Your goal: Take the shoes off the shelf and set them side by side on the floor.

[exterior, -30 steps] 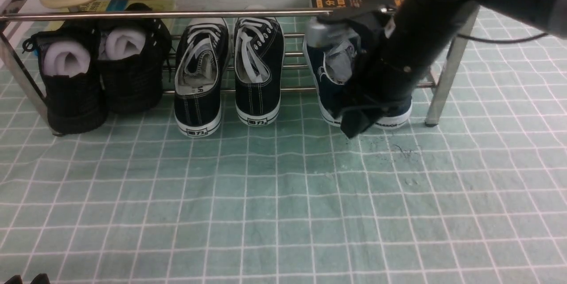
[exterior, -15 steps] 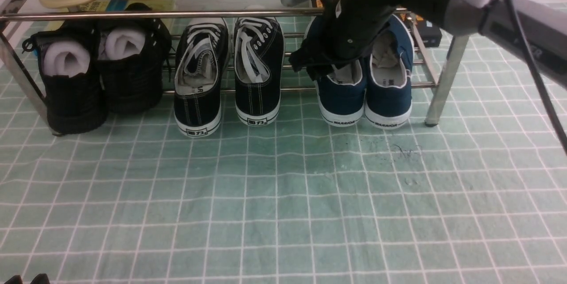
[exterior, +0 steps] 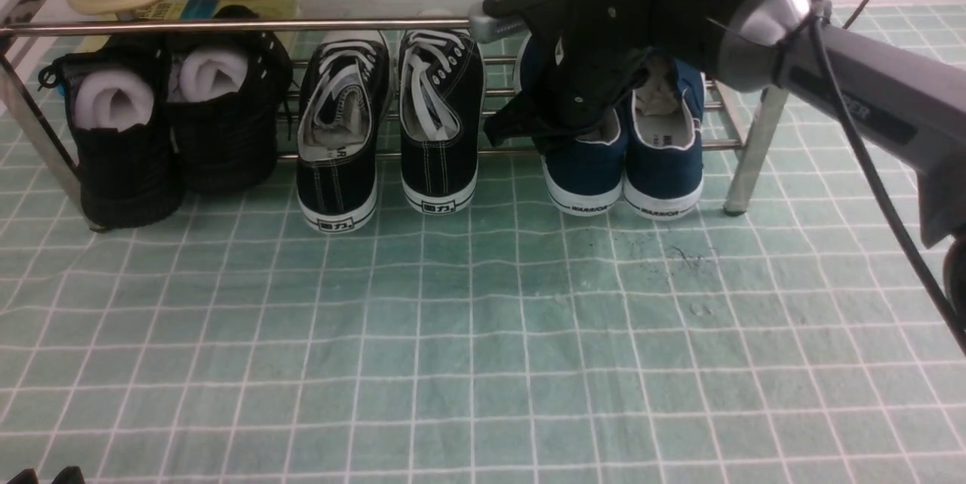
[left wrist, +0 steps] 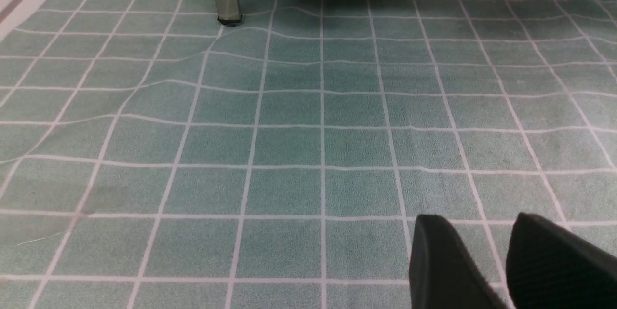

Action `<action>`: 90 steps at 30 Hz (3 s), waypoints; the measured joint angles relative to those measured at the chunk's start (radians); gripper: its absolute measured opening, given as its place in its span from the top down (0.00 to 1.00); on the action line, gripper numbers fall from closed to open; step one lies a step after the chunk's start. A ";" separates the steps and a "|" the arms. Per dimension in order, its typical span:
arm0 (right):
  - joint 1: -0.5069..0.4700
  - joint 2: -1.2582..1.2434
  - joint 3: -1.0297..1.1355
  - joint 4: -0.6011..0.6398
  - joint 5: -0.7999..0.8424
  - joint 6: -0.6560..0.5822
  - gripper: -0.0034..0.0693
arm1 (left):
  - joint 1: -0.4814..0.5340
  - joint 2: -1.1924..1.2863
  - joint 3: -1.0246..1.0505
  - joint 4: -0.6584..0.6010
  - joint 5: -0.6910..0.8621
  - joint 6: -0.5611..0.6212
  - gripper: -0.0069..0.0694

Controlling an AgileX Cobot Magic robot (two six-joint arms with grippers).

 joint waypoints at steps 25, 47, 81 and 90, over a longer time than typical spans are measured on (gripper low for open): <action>0.118 -0.320 0.001 0.121 0.298 0.003 0.90 | 0.000 0.000 0.000 0.000 0.000 0.000 0.59; 0.318 -0.682 0.706 0.096 0.242 0.283 0.90 | 0.000 0.000 0.000 0.000 0.000 0.000 0.59; 0.320 -0.399 0.692 0.118 -0.061 0.504 0.50 | 0.000 0.000 0.000 0.000 0.000 0.000 0.59; 0.311 -0.443 0.431 0.044 0.234 0.237 0.41 | 0.000 0.000 0.000 0.001 0.000 0.000 0.59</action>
